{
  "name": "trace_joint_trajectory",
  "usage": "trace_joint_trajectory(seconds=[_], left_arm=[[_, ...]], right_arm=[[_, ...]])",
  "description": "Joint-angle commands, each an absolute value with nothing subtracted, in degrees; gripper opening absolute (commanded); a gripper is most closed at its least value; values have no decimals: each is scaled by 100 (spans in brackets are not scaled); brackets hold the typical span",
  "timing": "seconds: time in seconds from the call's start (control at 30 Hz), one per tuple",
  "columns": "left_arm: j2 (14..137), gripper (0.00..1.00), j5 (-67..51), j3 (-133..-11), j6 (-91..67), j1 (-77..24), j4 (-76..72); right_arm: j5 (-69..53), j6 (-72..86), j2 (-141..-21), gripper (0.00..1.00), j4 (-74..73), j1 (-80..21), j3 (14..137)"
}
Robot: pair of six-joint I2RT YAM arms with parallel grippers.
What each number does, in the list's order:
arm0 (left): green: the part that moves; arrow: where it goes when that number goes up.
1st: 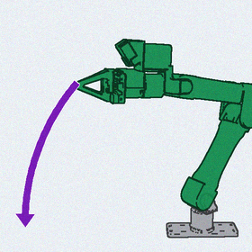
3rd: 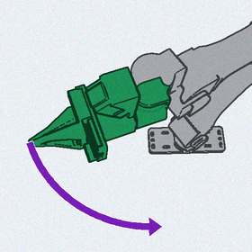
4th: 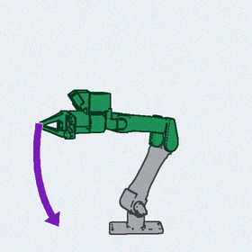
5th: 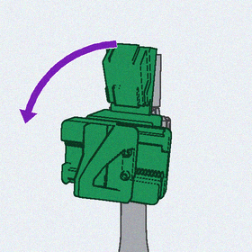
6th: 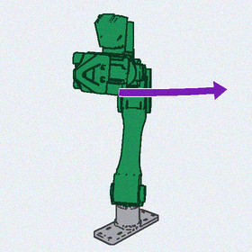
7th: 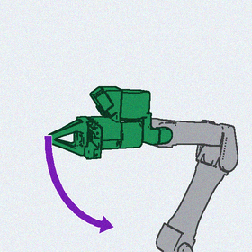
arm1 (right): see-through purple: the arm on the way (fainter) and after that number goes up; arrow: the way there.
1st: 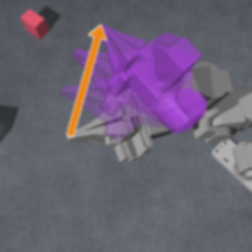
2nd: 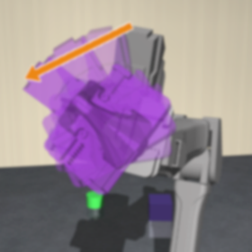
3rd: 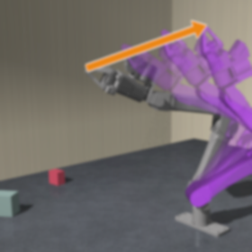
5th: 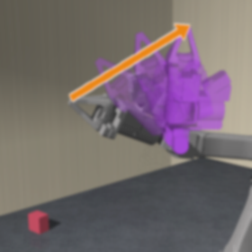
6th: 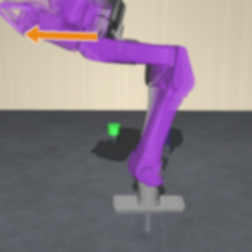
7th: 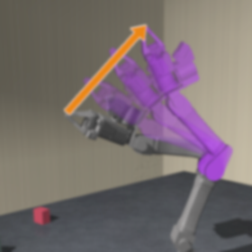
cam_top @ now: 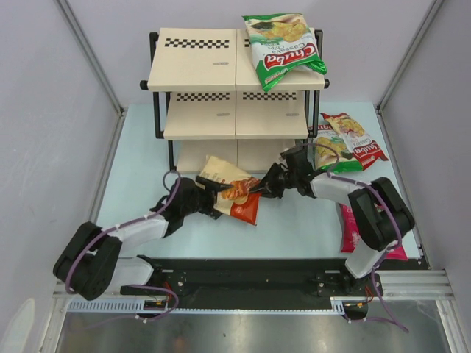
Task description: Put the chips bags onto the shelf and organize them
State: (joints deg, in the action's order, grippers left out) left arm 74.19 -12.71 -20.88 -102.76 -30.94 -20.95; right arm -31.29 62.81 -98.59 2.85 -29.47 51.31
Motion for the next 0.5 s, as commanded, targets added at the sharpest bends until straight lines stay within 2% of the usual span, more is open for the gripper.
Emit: trace_joint_trajectory(seconds=[0.0, 0.33, 0.47], left_arm=[[6733, 79, -1187, -3057, -8958, -2612, -442], [6118, 82, -906, -3761, -7947, -1987, 1605], [5933, 82, -695, -4007, -7472, -1495, 2266]], right_arm=[[-3648, 5187, -9062, 0, -209, -2558, 5282], [-3919, 4448, -8420, 0, -922, -2057, 5361], [-4078, 3658, -8297, 0, -2063, -1899, 5589]])
